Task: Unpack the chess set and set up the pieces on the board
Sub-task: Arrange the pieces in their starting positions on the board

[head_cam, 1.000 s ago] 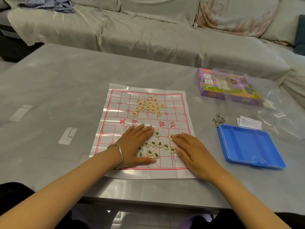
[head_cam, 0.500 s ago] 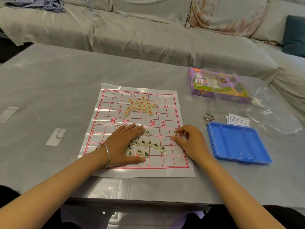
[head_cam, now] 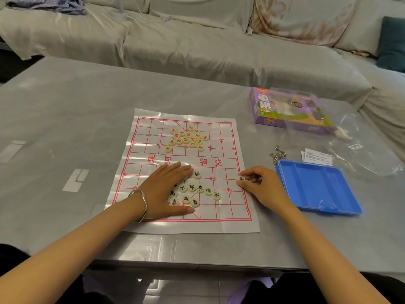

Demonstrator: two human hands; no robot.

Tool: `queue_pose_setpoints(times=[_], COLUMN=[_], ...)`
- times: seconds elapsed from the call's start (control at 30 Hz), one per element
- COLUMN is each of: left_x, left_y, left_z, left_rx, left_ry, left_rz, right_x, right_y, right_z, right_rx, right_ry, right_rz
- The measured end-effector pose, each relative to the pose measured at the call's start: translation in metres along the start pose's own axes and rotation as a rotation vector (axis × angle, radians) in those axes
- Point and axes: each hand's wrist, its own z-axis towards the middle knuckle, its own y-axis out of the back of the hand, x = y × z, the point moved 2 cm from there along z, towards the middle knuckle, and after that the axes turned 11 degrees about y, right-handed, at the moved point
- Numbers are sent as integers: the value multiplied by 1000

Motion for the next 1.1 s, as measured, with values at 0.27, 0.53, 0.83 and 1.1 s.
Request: queue_pose_setpoints(times=[0.27, 0.53, 0.83, 1.1], left_x=[1, -6, -9, -7], left_y=[0, 13, 11, 12], left_z=[0, -1, 2, 3], left_rx=[8, -176, -180, -165], left_ry=[-7, -13, 45, 104], left_rz=[-22, -147, -163, -168], right_x=[26, 58, 52, 39], right_y=[-5, -52, -38, -34], right_z=[-3, -11, 9, 15], right_rx=[-30, 118, -49, 68], right_ry=[103, 210, 224, 163], right_rz=[-26, -79, -113, -223])
